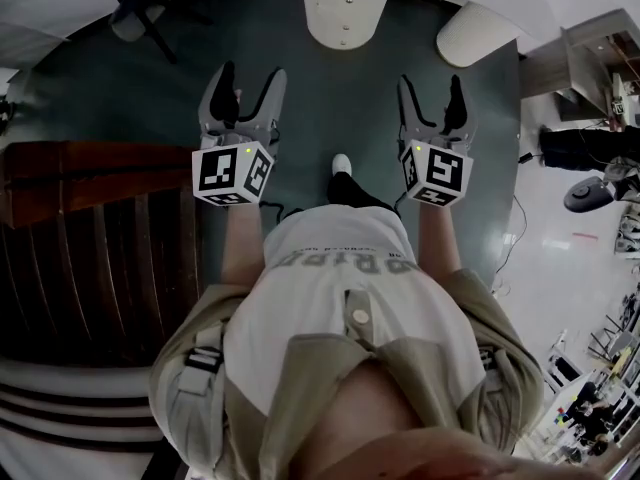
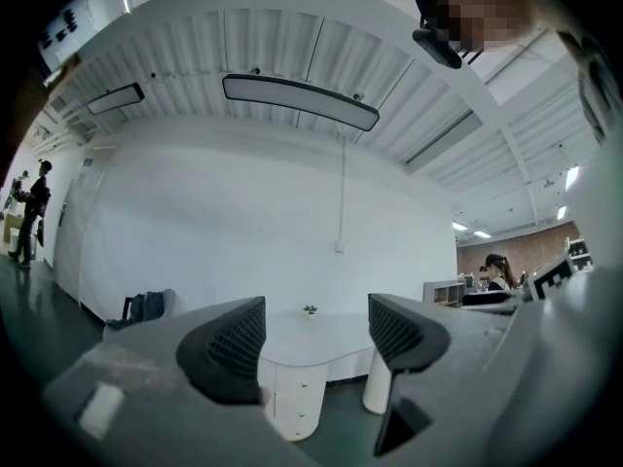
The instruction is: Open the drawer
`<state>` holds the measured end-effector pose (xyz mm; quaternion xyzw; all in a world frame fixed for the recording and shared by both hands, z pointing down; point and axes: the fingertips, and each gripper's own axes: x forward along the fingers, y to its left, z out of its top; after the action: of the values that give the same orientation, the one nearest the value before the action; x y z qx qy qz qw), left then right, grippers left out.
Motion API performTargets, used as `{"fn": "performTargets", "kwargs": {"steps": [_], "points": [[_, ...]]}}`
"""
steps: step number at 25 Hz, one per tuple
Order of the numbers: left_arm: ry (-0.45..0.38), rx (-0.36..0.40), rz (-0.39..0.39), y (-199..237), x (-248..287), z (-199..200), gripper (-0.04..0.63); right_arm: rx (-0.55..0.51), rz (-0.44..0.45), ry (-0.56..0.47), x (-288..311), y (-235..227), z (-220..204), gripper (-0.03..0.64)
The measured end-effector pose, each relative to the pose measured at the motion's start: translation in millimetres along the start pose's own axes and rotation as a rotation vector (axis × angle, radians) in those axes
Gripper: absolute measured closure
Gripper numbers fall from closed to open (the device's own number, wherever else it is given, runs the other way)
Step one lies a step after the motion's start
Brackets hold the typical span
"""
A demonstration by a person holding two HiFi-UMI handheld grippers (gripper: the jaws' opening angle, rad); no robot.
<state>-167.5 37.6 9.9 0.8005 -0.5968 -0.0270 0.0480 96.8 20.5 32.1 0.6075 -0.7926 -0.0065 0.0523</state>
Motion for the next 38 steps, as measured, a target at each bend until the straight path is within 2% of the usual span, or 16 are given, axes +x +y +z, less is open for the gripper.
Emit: {"fn": "performTargets", "kwargs": {"steps": [11, 17, 26, 38], "points": [[-0.011, 0.003, 0.017, 7.1, 109.1, 4.4, 0.262, -0.01, 0.051, -0.008, 105.2, -40.7, 4.9, 0.264], [0.02, 0.011, 0.027, 2.0, 144.3, -8.5, 0.262, -0.008, 0.083, -0.002, 144.1, -53.1, -7.0, 0.264], [0.074, 0.013, 0.03, 22.2, 167.1, -26.2, 0.262, -0.011, 0.096, 0.038, 179.4, -38.3, -35.8, 0.264], [0.089, -0.008, -0.045, 61.7, 223.3, -55.3, 0.262, -0.033, 0.042, 0.087, 243.0, -15.1, -79.7, 0.27]]}}
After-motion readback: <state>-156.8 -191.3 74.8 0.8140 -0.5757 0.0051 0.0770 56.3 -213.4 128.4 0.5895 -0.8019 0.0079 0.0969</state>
